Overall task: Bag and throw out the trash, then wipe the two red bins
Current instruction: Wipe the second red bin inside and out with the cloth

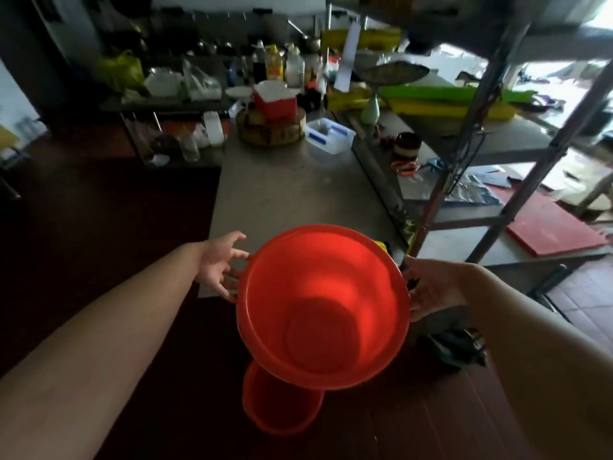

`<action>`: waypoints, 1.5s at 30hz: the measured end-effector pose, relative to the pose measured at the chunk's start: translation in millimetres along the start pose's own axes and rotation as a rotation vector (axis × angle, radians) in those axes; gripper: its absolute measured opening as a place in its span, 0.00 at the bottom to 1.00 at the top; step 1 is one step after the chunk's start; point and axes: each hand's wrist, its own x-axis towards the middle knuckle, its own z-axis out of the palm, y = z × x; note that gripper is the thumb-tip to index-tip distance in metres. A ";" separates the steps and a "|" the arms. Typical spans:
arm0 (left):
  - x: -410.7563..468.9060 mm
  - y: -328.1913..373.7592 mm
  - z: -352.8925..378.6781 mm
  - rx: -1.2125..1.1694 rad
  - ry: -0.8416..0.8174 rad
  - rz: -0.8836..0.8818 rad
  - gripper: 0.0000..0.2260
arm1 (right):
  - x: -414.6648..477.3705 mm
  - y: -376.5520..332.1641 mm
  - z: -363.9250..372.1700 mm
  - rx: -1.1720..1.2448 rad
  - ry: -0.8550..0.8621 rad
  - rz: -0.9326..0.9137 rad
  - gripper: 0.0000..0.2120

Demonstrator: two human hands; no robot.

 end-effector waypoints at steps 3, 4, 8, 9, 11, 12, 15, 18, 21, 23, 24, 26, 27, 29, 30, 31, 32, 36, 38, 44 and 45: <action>-26.2 18.3 -27.0 -0.016 0.043 0.037 0.28 | -15.8 -32.4 32.0 0.019 0.015 -0.036 0.34; -32.6 23.5 -36.2 -0.033 0.055 0.046 0.28 | -20.4 -42.5 43.1 0.026 0.020 -0.049 0.35; -46.4 42.3 -71.6 -0.079 0.121 0.060 0.28 | -33.7 -78.5 81.4 -0.009 0.038 -0.096 0.36; -47.4 48.0 -80.3 -0.079 0.145 0.066 0.27 | -35.0 -88.7 89.9 -0.025 0.037 -0.108 0.35; -45.6 58.3 -93.3 -0.079 0.193 0.083 0.26 | -34.7 -107.1 104.2 -0.050 0.045 -0.136 0.34; -43.6 63.9 -99.0 -0.084 0.215 0.091 0.25 | -32.5 -117.1 110.7 -0.068 0.055 -0.148 0.34; -35.5 78.4 -112.9 -0.109 0.271 0.094 0.24 | -21.1 -144.2 125.1 -0.113 0.068 -0.159 0.32; -25.4 92.0 -122.5 -0.127 0.316 0.086 0.24 | -5.0 -171.5 131.5 -0.148 0.033 -0.151 0.32; -10.5 104.8 -125.7 -0.147 0.379 0.094 0.26 | 18.0 -199.7 133.0 -0.137 0.008 -0.132 0.32; -0.7 111.4 -124.6 -0.164 0.426 0.114 0.27 | 36.8 -217.4 133.4 -0.135 -0.012 -0.114 0.33; 4.2 113.9 -123.9 -0.175 0.445 0.133 0.27 | 46.6 -225.2 133.9 -0.139 -0.025 -0.104 0.34; 15.2 118.5 -124.3 -0.212 0.480 0.177 0.28 | 67.4 -239.0 134.8 -0.123 -0.047 -0.079 0.35; 21.5 120.5 -125.5 -0.238 0.501 0.199 0.28 | 78.0 -244.3 135.4 -0.108 -0.054 -0.068 0.35; 35.2 122.2 -129.3 -0.281 0.540 0.243 0.28 | 98.9 -251.7 137.3 -0.083 -0.067 -0.047 0.34; 42.1 122.5 -131.7 -0.293 0.558 0.263 0.28 | 109.3 -254.1 139.0 -0.075 -0.070 -0.039 0.34; 49.3 122.9 -134.4 -0.293 0.576 0.278 0.27 | 119.1 -256.4 141.0 -0.075 -0.068 -0.032 0.33; 56.5 123.1 -137.5 -0.282 0.589 0.288 0.26 | 127.8 -257.7 143.4 -0.079 -0.067 -0.023 0.33; 83.8 125.8 -150.8 -0.229 0.571 0.311 0.19 | 156.2 -256.9 156.3 -0.130 -0.009 -0.005 0.31; 95.6 128.8 -159.4 -0.185 0.549 0.328 0.16 | 162.9 -255.6 166.4 -0.128 0.050 -0.002 0.29; 118.2 139.6 -188.4 -0.009 0.485 0.399 0.16 | 168.5 -260.6 189.0 -0.166 0.216 -0.046 0.30; 121.2 140.8 -191.2 0.050 0.473 0.394 0.16 | 167.5 -260.3 191.0 -0.189 0.236 -0.052 0.30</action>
